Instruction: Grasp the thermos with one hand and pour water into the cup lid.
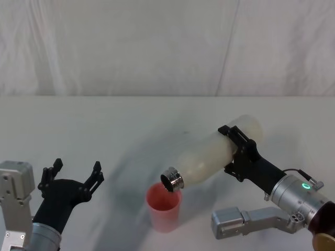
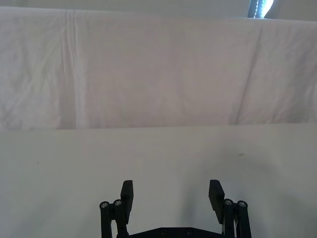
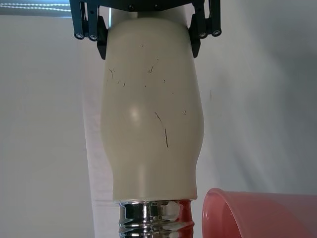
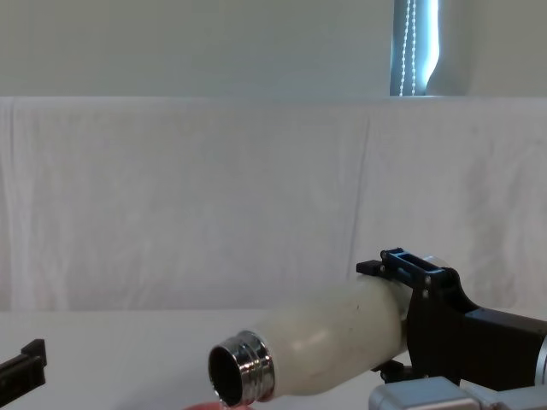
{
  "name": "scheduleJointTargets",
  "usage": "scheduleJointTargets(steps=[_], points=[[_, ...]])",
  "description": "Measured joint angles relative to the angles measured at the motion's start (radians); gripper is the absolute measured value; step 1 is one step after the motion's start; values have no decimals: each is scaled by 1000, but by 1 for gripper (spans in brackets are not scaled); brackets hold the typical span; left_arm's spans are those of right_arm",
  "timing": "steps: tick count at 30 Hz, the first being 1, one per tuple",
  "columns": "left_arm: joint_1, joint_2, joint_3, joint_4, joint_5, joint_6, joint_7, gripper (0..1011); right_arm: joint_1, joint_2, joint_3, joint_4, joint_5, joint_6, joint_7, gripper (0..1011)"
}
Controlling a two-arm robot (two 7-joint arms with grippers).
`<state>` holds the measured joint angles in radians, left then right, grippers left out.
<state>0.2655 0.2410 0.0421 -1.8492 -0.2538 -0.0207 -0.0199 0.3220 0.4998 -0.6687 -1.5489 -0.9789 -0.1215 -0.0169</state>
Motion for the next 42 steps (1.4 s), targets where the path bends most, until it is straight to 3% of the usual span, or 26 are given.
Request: scheduleJointTargets(steps=[42], points=[[0,0,0,0,0,0,0,1001,3,1,-1,-1,-3,1,0,962]])
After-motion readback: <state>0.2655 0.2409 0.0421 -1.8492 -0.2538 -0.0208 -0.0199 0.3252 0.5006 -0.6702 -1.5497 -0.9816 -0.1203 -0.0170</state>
